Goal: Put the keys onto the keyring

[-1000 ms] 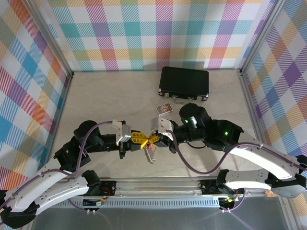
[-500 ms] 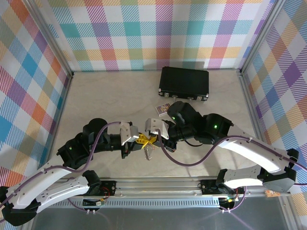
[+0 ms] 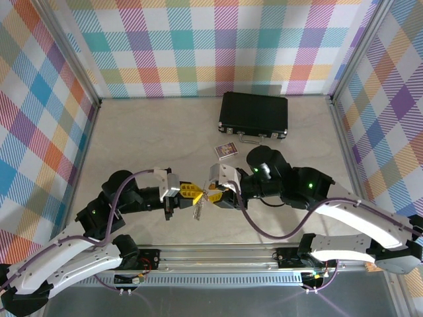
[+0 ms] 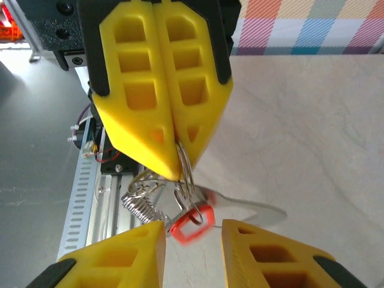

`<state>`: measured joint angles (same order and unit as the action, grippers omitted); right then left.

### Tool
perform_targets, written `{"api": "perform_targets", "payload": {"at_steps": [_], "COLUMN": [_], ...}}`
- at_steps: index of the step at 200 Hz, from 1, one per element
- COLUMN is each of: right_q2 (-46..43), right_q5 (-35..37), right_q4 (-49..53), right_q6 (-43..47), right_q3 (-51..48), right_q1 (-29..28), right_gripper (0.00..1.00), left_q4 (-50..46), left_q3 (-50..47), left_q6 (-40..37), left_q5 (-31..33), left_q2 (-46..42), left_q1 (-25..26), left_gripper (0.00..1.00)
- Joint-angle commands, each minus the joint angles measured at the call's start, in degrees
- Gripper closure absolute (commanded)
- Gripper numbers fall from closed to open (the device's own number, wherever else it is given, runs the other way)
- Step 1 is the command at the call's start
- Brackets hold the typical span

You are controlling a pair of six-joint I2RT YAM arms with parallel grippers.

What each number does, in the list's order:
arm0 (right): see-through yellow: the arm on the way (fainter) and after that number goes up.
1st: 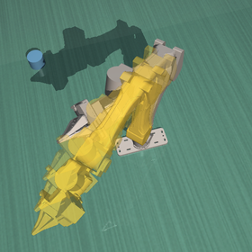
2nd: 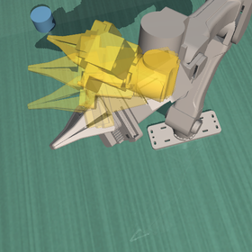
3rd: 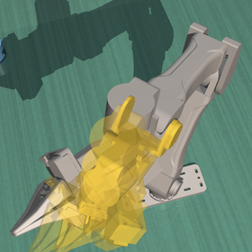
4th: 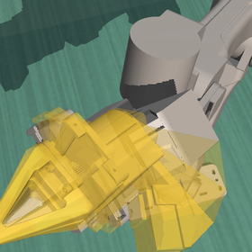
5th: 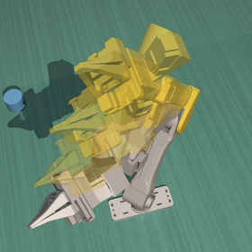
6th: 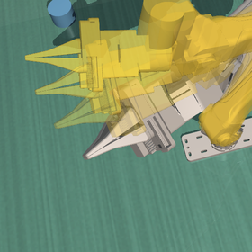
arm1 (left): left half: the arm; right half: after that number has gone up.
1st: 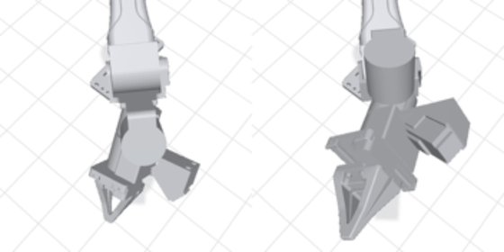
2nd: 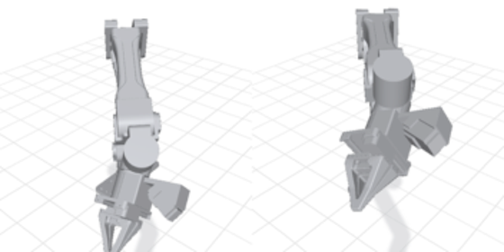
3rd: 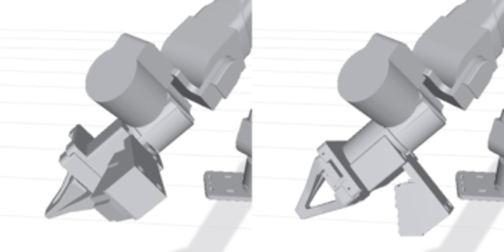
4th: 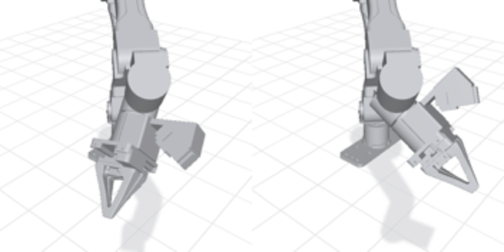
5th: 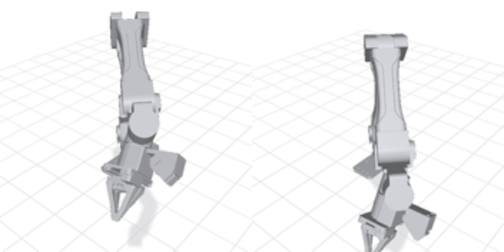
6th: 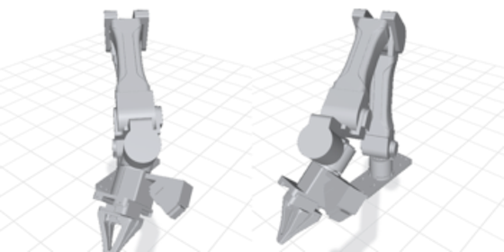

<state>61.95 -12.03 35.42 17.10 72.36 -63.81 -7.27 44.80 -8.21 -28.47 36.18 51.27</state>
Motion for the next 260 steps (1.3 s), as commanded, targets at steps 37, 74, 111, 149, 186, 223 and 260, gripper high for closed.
{"api": "perform_targets", "payload": {"at_steps": [37,74,111,149,186,223,260], "right_q2": [-4.33,-5.0,-4.2,-3.4,-3.66,-5.59,-7.48], "right_q5": [-1.81,-2.53,-3.32,-3.52,-3.62,-4.43,-5.0], "right_q4": [-10.4,-11.01,-10.37,-9.35,-9.47,-11.91,-14.7], "right_q6": [-3.04,-3.04,-2.78,-2.51,-2.51,-2.58,-2.91], "right_q3": [-3.82,-4.59,-4.55,-4.07,-3.98,-5.74,-8.64], "right_q1": [-0.17,-0.1,-0.09,-0.1,-0.13,-0.1,-0.09], "right_gripper": [0.72,0.84,0.98,1.0,0.96,0.77,0.69], "left_q4": [21.39,23.85,24.12,24.93,24.98,25.13,25.28], "left_q3": [-5.0,-5.92,-5.43,-5.42,-5.51,-5.42,-5.4], "left_q6": [10.56,12.07,12.38,12.94,13.02,13.13,13.33], "left_q5": [-4.83,-5.65,-6.35,-6.72,-6.6,-6.47,-6.34], "left_q2": [-0.86,-0.69,-0.07,-0.19,-0.51,-0.94,-1.13], "left_q1": [0.36,0.33,0.41,0.34,0.4,0.37,0.33], "left_gripper": [1.0,1.0,1.0,1.0,1.0,1.0,1.0]}}
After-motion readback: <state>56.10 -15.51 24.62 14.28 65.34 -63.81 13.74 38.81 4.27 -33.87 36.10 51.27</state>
